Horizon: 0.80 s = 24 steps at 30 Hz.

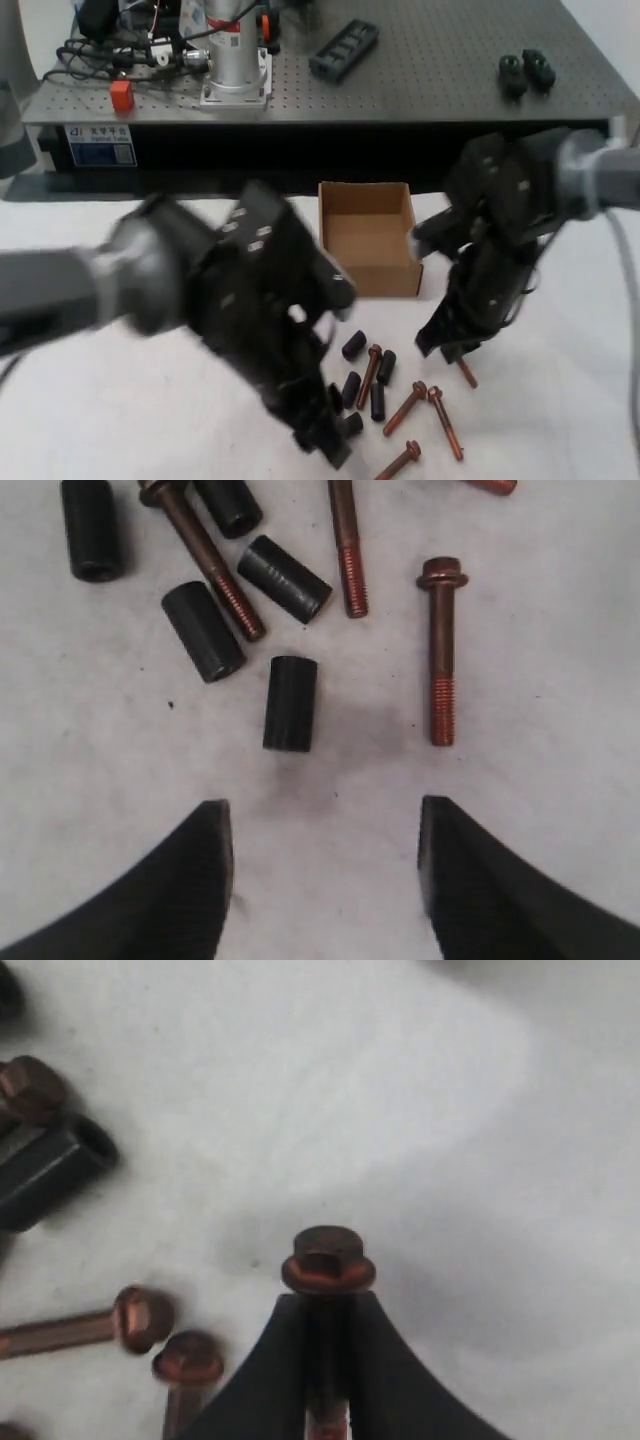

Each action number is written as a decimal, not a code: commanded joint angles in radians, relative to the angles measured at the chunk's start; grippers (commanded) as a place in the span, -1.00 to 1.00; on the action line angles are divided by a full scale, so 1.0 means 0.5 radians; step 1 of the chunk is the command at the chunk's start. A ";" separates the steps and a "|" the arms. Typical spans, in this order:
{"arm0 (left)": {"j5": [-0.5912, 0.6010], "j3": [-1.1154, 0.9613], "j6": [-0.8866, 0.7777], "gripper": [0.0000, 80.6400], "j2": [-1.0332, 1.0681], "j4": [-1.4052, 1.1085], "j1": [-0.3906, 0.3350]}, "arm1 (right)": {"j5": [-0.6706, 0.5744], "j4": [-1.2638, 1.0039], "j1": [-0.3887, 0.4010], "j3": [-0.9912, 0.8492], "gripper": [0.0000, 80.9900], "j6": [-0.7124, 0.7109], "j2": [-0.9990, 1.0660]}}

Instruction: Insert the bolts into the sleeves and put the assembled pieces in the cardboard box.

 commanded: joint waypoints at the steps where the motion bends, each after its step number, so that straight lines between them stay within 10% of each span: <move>1: -0.117 -0.241 0.146 0.01 0.224 0.222 -0.061 | -0.067 -0.008 -0.009 0.029 -0.99 0.033 -0.084; 17: -0.370 -0.740 0.273 0.00 0.744 0.471 -0.165 | -0.067 -0.016 -0.024 0.382 -0.99 0.058 -0.942; 24: -0.338 -0.736 0.329 -0.99 0.776 0.475 -0.165 | -0.059 0.026 -0.024 0.382 -0.99 0.085 -1.032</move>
